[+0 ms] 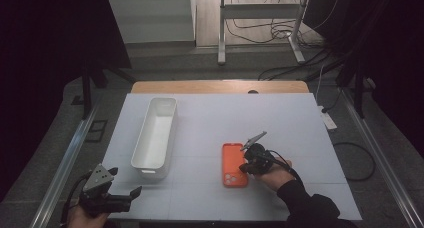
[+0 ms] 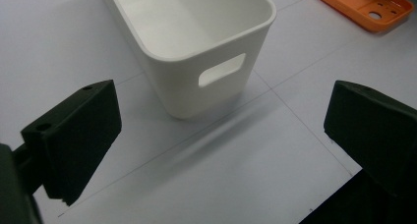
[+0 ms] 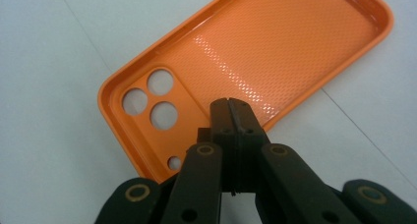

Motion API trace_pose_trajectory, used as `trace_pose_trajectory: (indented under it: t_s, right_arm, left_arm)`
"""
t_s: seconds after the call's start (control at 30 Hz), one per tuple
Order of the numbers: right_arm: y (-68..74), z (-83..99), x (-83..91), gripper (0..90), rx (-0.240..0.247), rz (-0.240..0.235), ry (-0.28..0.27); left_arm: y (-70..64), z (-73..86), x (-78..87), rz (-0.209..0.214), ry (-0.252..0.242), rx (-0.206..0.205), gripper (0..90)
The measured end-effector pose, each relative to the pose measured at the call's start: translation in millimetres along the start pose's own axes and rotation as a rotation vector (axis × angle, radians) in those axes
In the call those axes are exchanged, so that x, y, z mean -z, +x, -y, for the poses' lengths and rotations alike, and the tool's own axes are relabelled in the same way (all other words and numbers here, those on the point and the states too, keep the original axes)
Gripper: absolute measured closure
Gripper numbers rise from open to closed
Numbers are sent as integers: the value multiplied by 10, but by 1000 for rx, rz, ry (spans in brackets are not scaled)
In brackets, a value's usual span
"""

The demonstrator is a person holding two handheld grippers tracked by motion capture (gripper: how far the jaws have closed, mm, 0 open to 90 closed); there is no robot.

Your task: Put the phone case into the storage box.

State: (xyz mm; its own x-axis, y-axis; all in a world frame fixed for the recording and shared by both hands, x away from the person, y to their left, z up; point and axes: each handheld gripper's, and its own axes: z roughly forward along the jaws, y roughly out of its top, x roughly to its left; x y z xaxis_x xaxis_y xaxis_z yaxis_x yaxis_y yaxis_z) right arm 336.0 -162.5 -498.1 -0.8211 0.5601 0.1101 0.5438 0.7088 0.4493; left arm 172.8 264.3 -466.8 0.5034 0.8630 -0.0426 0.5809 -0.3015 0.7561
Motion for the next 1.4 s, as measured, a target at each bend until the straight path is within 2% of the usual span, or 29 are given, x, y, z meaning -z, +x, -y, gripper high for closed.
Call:
trace_pose_trajectory:
  t_s: [0.7, 1.1, 1.2, 1.4]
  right_arm:
    - [-146, 39, 64, 891, -6, 87, 26]
    - [-312, 75, 116, 891, -32, 135, 31]
    - [-384, 85, 138, 891, -39, 157, 33]
    - [-495, 102, 167, 891, -66, 171, 28]
  left_arm:
    - [-3, -2, -3, -2, 3, 0, 18]
    - [-3, -3, -5, -3, 4, -1, 20]
    - [-2, -3, -5, -3, 4, 0, 20]
    - [-1, -3, -7, -2, 5, 1, 20]
